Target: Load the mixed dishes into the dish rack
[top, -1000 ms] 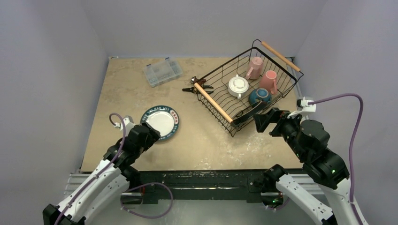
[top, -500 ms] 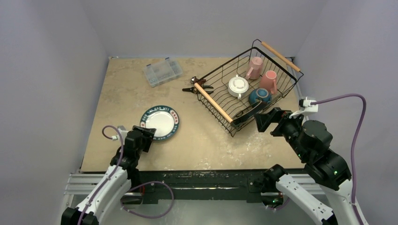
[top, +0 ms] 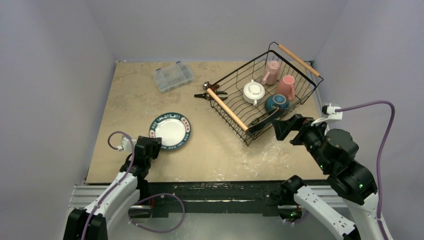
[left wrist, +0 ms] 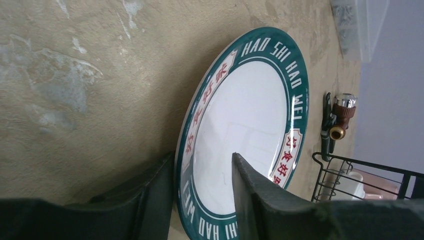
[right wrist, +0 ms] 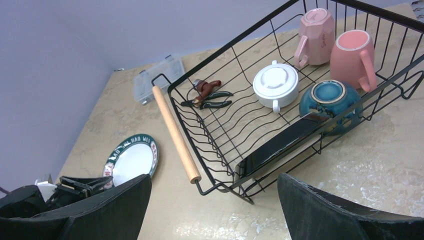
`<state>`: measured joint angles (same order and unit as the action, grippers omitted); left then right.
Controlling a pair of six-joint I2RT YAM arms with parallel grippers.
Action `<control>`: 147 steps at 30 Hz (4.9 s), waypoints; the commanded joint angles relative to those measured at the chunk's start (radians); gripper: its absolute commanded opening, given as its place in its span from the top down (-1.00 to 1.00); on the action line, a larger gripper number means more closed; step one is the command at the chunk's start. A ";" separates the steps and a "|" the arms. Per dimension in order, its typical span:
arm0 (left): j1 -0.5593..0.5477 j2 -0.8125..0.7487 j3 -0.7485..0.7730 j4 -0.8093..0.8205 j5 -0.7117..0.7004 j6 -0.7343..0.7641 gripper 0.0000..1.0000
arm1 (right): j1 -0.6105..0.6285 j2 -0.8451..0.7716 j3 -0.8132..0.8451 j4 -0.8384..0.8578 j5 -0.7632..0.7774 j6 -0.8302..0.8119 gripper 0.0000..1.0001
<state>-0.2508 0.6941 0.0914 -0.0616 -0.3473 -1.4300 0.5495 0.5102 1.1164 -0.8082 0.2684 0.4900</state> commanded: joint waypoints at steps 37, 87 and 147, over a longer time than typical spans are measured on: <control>-0.029 -0.135 0.875 -0.218 0.338 1.176 1.00 | 0.003 0.019 0.040 0.030 -0.003 0.004 -0.98; -0.899 1.362 1.975 -0.332 -0.406 1.739 1.00 | 0.003 -0.223 0.099 -0.033 0.304 0.142 -0.98; -0.929 1.005 1.814 -0.498 0.035 1.400 -0.34 | 0.003 -0.153 0.097 -0.053 0.245 0.091 -0.98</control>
<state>-1.1809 1.8626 1.9549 -0.5945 -0.3058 0.0364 0.5488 0.3065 1.1938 -0.8551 0.5316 0.6094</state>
